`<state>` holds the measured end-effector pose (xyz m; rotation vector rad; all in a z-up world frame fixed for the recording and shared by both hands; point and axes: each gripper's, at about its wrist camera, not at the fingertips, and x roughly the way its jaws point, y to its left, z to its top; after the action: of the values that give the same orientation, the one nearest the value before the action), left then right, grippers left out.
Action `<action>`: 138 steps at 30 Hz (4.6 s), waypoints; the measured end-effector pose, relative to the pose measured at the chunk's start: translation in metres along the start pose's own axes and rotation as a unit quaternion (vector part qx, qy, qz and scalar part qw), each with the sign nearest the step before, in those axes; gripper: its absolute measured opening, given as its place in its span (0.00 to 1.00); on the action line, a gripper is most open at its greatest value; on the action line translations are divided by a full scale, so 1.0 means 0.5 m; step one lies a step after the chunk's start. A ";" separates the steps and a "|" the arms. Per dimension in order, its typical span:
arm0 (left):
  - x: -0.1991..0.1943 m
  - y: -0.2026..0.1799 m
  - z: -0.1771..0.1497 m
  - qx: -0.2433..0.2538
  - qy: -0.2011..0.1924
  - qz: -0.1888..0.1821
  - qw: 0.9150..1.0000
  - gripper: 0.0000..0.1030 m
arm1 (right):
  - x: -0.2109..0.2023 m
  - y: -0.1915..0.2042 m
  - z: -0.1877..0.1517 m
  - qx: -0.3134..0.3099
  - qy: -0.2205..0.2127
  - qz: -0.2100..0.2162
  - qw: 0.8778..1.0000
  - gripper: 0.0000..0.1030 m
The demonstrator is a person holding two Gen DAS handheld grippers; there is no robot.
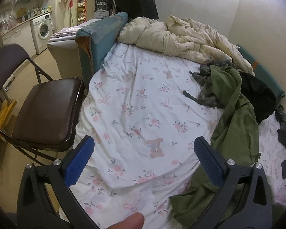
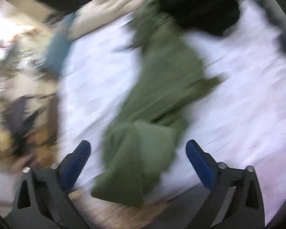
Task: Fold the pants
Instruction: 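Pull the green pants off the pile with the right tool, spreading them on the sheet, then grasp the elastic waistband with the left tool while the right tool holds the pants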
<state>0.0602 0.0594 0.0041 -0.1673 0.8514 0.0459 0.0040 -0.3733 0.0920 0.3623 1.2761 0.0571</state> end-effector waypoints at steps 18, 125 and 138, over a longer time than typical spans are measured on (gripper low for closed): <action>0.037 -0.020 -0.016 0.026 0.019 0.013 0.999 1.00 | 0.369 -0.282 0.153 0.208 0.027 -0.074 0.975 1.00; 0.085 0.154 -0.084 -0.062 0.162 0.033 0.984 1.00 | 0.396 0.380 0.101 -0.118 0.056 0.207 0.969 0.84; 0.179 0.113 -0.177 0.019 0.239 0.053 0.969 0.52 | 0.547 0.406 0.129 -0.122 0.098 0.189 0.969 0.53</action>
<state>0.0471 0.0983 -0.1278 -0.0975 1.3426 0.0922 0.1779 -0.1313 -0.0850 0.3883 1.3625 0.5820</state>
